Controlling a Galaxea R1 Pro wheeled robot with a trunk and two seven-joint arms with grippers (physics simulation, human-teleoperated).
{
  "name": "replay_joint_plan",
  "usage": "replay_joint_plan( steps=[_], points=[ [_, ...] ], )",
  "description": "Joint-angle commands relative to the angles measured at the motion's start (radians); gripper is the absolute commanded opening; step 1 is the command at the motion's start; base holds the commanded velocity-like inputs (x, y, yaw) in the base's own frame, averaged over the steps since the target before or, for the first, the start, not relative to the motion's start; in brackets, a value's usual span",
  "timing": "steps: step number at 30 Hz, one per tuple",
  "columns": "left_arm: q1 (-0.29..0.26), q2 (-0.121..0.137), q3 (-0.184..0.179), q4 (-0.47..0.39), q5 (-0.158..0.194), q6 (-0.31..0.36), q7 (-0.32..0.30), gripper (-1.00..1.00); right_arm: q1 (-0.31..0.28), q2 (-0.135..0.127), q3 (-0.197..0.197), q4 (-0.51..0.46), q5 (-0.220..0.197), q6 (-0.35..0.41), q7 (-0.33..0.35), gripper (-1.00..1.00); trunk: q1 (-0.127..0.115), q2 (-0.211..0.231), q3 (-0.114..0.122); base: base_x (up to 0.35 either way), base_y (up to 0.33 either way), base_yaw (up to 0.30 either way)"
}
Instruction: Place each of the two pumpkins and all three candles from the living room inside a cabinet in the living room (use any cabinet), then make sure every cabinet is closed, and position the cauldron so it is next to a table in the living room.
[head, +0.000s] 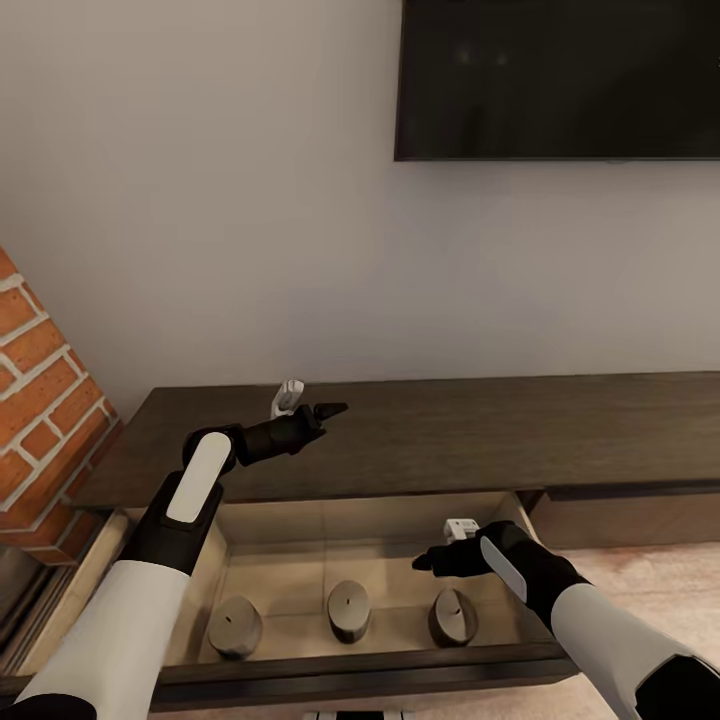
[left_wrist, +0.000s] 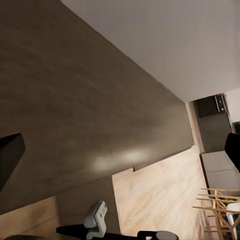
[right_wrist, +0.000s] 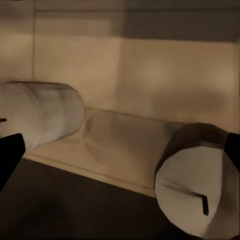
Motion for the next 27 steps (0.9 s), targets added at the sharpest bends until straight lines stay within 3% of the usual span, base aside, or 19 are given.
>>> replay_joint_plan(
  steps=[1,10,11,15,20,27],
  points=[
    [0.0,0.0,0.0,0.0,-0.001,0.0,0.003,1.0,0.0,0.0,0.0,-0.002,0.0,0.001,0.0,1.0,-0.004,0.007,0.003,0.0,0.0,0.0],
    [0.0,0.001,0.003,-0.007,0.001,0.001,0.004,1.0,0.0,-0.002,0.0,-0.027,0.0,0.004,0.02,1.0,-0.038,0.07,0.031,-0.074,0.0,0.0],
    [0.0,0.001,0.003,-0.011,0.002,0.001,0.002,1.0,0.0,-0.01,0.0,-0.034,0.0,0.005,0.093,1.0,-0.042,0.077,0.035,-0.009,0.0,0.0],
    [0.0,0.001,0.001,-0.012,0.002,0.002,0.001,1.0,0.0,-0.042,0.0,-0.035,0.0,0.007,0.246,1.0,-0.058,0.105,0.047,-0.003,0.0,0.0],
    [0.0,0.001,0.001,-0.012,0.002,0.001,0.001,1.0,-0.001,-0.059,0.0,-0.036,0.001,0.007,0.342,1.0,-0.077,0.14,0.063,0.0,0.0,0.0],
    [0.0,-0.001,0.001,-0.011,0.002,0.001,0.001,1.0,-0.003,-0.113,0.0,-0.036,0.0,0.01,0.5,1.0,-0.104,0.189,0.085,-0.065,0.0,0.0]
  ],
)
